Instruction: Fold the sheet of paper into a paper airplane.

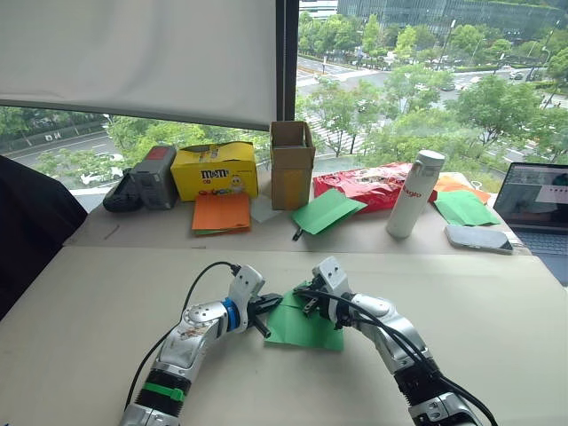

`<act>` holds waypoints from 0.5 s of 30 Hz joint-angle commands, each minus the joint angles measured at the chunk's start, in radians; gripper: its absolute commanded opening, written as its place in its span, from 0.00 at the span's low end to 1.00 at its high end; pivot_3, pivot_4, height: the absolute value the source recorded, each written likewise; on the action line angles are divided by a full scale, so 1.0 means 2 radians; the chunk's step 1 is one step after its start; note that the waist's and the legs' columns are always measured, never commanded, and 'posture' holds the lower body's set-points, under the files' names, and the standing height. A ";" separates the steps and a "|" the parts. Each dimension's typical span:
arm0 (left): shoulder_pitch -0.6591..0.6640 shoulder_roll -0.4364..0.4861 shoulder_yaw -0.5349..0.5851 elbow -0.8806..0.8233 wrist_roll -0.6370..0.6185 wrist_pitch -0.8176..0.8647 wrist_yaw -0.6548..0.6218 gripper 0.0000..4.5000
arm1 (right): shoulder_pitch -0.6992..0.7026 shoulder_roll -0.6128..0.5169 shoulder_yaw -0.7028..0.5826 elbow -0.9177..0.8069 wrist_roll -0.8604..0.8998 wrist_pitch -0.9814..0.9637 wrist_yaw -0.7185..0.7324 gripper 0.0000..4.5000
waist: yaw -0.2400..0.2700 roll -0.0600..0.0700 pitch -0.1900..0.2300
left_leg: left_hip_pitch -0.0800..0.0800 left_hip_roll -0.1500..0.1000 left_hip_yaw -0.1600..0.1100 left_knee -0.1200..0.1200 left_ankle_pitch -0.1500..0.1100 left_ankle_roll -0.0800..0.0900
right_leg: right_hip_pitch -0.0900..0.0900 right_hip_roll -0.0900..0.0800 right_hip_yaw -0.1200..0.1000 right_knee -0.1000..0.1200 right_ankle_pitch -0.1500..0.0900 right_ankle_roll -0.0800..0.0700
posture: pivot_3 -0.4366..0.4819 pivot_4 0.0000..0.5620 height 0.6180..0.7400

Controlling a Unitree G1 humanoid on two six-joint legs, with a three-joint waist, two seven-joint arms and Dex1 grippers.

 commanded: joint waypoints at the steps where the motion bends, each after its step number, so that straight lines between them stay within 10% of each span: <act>1: 0.013 0.007 -0.022 -0.010 0.001 0.016 -0.012 0.01 | -0.017 0.000 0.008 0.016 -0.011 -0.020 0.006 0.00 | 0.000 0.000 0.000 | 0.000 0.000 0.000 0.000 0.000 0.000 | 0.000 0.000 0.000 0.000 0.000 0.000 | 0.48 0.27 1.00; 15: 0.026 0.006 -0.034 -0.017 0.002 0.026 -0.004 0.01 | -0.050 0.001 -0.029 0.079 -0.014 -0.048 -0.013 0.00 | 0.000 0.001 0.000 | 0.001 -0.001 0.000 0.000 0.000 0.000 | 0.001 -0.004 -0.001 -0.001 0.000 0.000 | 0.48 0.27 1.00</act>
